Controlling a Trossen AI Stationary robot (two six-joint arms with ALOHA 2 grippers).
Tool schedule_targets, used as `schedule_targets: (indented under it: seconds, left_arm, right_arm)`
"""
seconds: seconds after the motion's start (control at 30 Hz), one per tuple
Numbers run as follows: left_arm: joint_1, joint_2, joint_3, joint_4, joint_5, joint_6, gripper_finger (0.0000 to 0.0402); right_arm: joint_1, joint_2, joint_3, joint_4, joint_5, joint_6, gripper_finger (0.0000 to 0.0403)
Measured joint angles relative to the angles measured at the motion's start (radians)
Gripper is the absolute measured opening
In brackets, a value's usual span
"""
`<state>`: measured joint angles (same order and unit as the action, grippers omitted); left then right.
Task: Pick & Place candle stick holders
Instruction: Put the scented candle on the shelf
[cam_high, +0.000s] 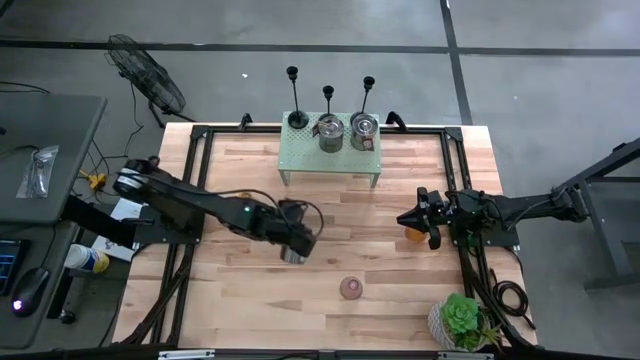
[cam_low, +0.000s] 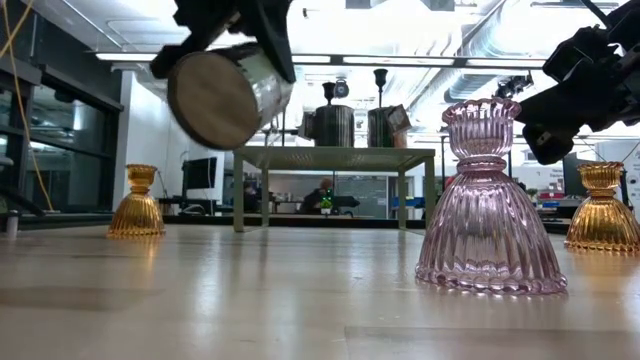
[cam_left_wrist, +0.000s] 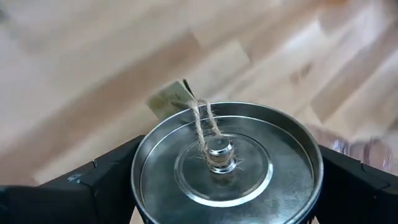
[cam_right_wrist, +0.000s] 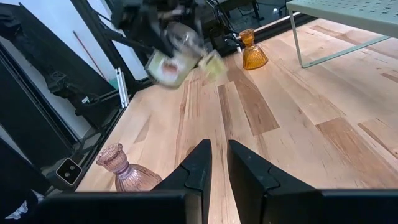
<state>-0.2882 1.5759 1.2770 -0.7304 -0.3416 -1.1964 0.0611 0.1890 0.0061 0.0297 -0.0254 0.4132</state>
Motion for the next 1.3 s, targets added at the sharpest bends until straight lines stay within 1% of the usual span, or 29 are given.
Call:
schedule_targets:
  seconds: [0.17, 0.37, 0.43, 0.57, 0.63, 0.7, 0.8, 1.03, 1.3]
  left_arm:
    - [0.000, -0.076, 0.000, -0.041, -0.164, 0.000, 0.0357]
    - [0.001, -0.130, 0.000, -0.077, -0.345, 0.010, 0.0357]
    - [0.001, -0.140, 0.000, -0.082, -0.424, 0.045, 0.0357]
    - [0.016, -0.151, 0.002, -0.078, -0.578, 0.169, 0.0357]
    - [0.041, -0.150, 0.002, -0.075, -0.607, 0.236, 0.0357]
    - [0.082, -0.150, 0.002, -0.057, -0.604, 0.292, 0.0357]
    - [0.162, -0.149, 0.002, -0.007, -0.559, 0.382, 0.0357]
    - [0.326, -0.149, 0.002, 0.158, -0.490, 0.656, 0.0357]
    - [0.480, -0.135, 0.001, 0.278, -0.389, 0.837, 0.0357]
  right_arm:
    - [0.000, 0.000, 0.000, 0.001, 0.000, 0.000, 0.0044]
    - [0.000, 0.000, 0.000, 0.001, 0.000, 0.000, 0.0044]
    - [0.000, 0.000, 0.000, 0.001, 0.000, 0.000, 0.0044]
    - [0.000, 0.000, 0.000, 0.002, 0.000, 0.000, 0.0044]
    - [0.000, 0.000, 0.000, 0.002, 0.000, 0.000, 0.0044]
    - [0.000, 0.000, 0.000, 0.002, 0.000, 0.000, 0.0044]
    - [0.000, 0.000, 0.000, 0.002, 0.000, 0.000, 0.0044]
    - [0.000, 0.000, 0.000, 0.002, 0.000, 0.000, 0.0044]
    - [0.000, 0.000, 0.000, 0.003, 0.000, 0.000, 0.0044]
